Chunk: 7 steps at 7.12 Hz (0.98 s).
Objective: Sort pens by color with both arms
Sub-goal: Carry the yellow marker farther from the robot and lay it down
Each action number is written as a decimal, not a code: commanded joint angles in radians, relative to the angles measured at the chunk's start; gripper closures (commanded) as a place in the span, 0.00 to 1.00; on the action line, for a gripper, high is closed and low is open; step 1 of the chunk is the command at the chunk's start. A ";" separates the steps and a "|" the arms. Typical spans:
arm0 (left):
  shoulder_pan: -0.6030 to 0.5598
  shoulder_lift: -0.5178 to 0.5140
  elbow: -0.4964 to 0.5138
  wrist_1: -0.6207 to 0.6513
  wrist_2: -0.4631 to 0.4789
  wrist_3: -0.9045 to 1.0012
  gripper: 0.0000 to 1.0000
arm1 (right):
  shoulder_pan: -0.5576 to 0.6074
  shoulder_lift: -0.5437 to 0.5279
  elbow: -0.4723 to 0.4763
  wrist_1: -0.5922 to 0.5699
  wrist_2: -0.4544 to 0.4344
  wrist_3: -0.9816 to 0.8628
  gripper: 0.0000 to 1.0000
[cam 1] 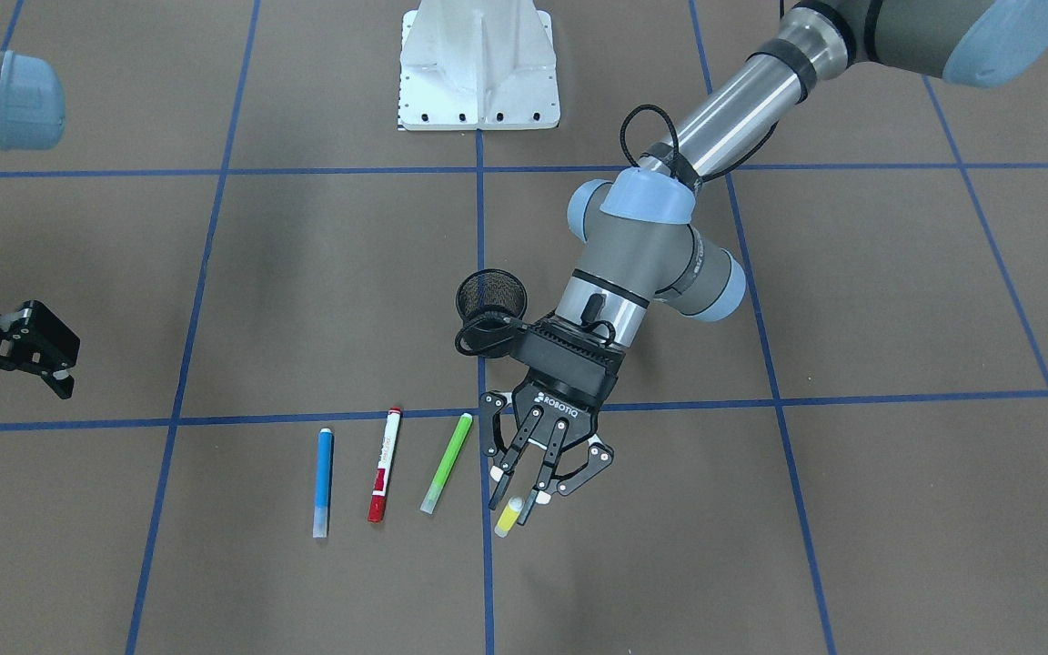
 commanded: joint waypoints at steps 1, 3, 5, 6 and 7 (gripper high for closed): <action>-0.002 0.031 -0.017 -0.003 -0.003 0.013 0.01 | 0.000 -0.001 0.001 0.000 -0.002 0.000 0.02; 0.000 0.073 -0.090 0.002 -0.008 0.016 0.01 | 0.000 -0.001 0.001 0.000 -0.002 -0.004 0.02; 0.001 0.071 -0.126 0.016 -0.009 0.016 0.01 | 0.000 0.000 0.001 0.000 -0.002 -0.007 0.02; 0.000 0.071 -0.147 0.073 -0.037 0.016 0.01 | 0.000 0.002 0.001 0.000 0.001 -0.009 0.02; -0.008 0.078 -0.225 0.221 -0.096 0.017 0.01 | 0.009 0.002 0.001 0.000 0.007 -0.010 0.02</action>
